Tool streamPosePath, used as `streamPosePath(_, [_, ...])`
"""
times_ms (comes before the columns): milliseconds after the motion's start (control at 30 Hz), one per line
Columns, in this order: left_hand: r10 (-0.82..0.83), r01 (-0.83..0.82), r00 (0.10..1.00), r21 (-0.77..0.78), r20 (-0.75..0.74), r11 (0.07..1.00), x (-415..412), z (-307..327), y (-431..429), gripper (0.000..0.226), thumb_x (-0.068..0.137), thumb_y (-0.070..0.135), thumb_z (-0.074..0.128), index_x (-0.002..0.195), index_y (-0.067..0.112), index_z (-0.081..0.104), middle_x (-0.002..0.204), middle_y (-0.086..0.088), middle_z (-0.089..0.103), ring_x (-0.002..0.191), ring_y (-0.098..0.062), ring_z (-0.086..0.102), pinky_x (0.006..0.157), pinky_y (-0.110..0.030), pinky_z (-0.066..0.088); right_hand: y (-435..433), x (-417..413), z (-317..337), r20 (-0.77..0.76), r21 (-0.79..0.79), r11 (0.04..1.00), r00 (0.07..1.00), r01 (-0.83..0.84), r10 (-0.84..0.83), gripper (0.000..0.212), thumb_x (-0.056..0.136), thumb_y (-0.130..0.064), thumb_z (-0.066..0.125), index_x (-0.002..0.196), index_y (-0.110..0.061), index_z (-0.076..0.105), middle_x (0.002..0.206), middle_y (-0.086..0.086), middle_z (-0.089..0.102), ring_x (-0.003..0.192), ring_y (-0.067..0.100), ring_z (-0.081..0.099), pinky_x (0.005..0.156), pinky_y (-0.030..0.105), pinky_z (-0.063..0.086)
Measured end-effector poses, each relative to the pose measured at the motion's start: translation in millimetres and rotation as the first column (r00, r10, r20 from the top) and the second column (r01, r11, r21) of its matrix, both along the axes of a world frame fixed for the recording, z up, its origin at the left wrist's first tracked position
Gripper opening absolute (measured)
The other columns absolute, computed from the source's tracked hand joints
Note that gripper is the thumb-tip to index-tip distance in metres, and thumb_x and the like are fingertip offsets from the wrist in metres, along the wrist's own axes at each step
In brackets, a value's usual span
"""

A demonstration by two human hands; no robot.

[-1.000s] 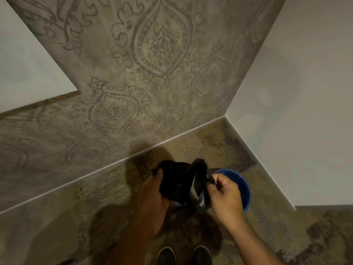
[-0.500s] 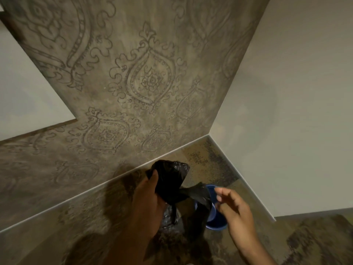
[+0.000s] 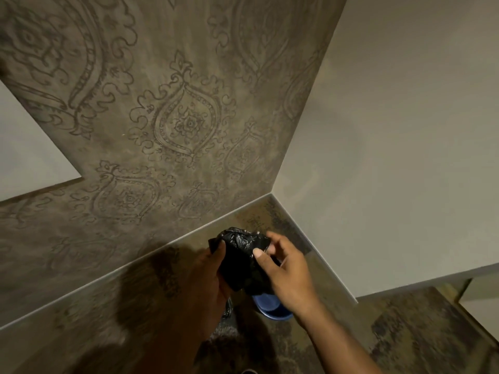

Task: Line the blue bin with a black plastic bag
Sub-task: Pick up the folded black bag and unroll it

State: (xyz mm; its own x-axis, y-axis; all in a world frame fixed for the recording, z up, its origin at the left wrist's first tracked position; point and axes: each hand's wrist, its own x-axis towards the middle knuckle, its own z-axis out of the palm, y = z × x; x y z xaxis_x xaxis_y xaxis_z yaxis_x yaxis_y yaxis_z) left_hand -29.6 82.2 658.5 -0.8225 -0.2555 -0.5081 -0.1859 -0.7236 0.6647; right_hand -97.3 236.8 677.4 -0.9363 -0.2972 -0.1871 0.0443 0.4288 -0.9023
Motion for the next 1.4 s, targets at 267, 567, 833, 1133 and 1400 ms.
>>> streamPosePath(267, [0.011,-0.011,1.0,0.036,0.004,0.999,-3,20,3,0.041,0.092,0.036,0.066,0.118,0.008,0.08,0.125,-0.026,0.077,0.113,-0.041,0.077,0.088,-0.05,0.064,-1,6,18,-0.009,-0.171,0.981,0.996,0.091,-0.094,0.013,0.096,-0.018,0.073,0.092,-0.03,0.075,0.086,-0.005,0.077,0.079,0.009,0.074,0.067,0.023,0.059])
streamPosePath(567, [0.037,-0.038,0.999,-0.052,-0.013,0.998,-11,23,18,0.034,0.085,0.027,0.067,0.111,0.011,0.083,0.12,-0.02,0.081,0.109,-0.033,0.079,0.099,-0.052,0.057,20,-1,24,-0.208,-0.083,0.981,0.959,0.177,-0.191,0.021,0.1,-0.021,0.067,0.106,-0.033,0.083,0.096,-0.021,0.08,0.093,-0.005,0.073,0.075,0.009,0.054])
streamPosePath(833, [0.057,-0.059,0.998,-0.182,-0.018,0.982,-8,18,9,0.026,0.078,0.02,0.079,0.09,-0.002,0.072,0.11,-0.032,0.078,0.099,-0.046,0.077,0.098,-0.064,0.055,43,-11,12,-0.133,-0.194,0.928,0.928,0.319,-0.347,0.026,0.099,-0.008,0.068,0.112,-0.025,0.083,0.101,-0.003,0.081,0.097,0.012,0.075,0.089,0.036,0.061])
streamPosePath(1133, [0.095,-0.095,0.995,-0.24,-0.013,0.966,-6,4,-5,0.023,0.086,0.03,0.075,0.095,0.009,0.08,0.101,-0.013,0.084,0.095,-0.028,0.082,0.073,-0.033,0.067,66,-11,9,-0.011,-0.28,0.88,0.915,0.384,-0.403,0.03,0.101,-0.006,0.064,0.106,-0.029,0.083,0.092,-0.006,0.083,0.072,0.008,0.075,0.066,0.021,0.059])
streamPosePath(1400, [0.253,-0.121,0.948,-0.521,0.191,0.845,-9,-3,1,0.013,0.101,0.023,0.069,0.108,0.024,0.08,0.117,-0.007,0.08,0.108,-0.025,0.075,0.089,-0.039,0.06,69,6,5,-0.022,-0.213,0.912,0.932,0.35,-0.363,0.027,0.1,-0.006,0.064,0.108,-0.025,0.082,0.096,-0.001,0.082,0.088,0.026,0.076,0.081,0.044,0.065])
